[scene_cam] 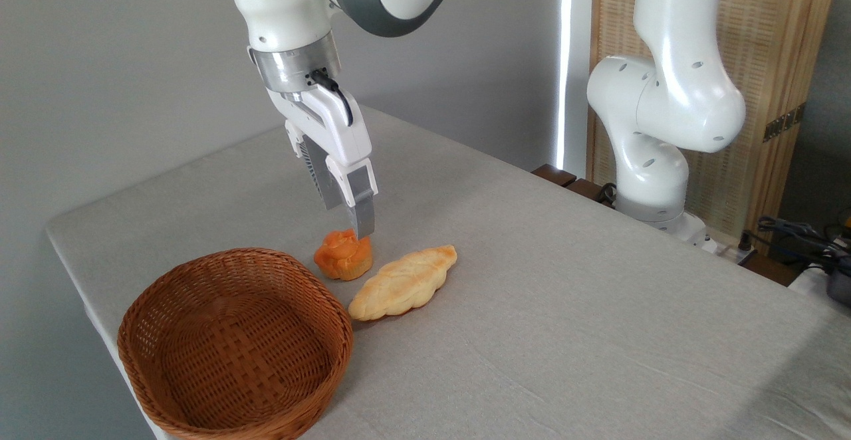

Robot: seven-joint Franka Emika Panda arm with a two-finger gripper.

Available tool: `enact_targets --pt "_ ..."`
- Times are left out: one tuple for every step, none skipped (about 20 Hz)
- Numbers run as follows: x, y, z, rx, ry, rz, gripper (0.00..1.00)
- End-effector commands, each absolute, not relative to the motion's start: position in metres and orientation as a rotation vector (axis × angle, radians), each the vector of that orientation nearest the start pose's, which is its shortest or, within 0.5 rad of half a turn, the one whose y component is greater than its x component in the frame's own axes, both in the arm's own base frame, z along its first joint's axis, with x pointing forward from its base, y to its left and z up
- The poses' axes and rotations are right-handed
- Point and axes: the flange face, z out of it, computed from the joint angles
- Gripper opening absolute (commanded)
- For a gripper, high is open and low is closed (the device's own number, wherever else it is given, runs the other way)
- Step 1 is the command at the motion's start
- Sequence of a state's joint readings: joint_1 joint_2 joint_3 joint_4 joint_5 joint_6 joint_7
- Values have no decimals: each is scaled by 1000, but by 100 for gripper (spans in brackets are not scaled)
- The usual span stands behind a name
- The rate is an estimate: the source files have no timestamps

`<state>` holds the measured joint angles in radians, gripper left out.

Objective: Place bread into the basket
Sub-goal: 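Lower the open gripper down onto the small orange bread roll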

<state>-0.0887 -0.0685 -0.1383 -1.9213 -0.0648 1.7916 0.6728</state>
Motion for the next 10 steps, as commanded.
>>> enact_targets --pt "506 -151 491 -2939 1269 -5 100" --pt "503 -156 486 -2945 1244 -34 100" --pt "502 -160 480 -2948 1233 -51 100" --pt "500 -163 477 -2949 1227 -62 100" --pt "496 -171 472 -2945 1241 -59 100" --pt "493 -177 467 -2943 1247 -53 100" --pt "492 -178 463 -2946 1243 -58 100" --pt "491 -180 459 -2946 1244 -53 100" --pt "489 -184 456 -2940 1260 -43 100" --pt "490 -184 454 -2942 1258 -36 100"
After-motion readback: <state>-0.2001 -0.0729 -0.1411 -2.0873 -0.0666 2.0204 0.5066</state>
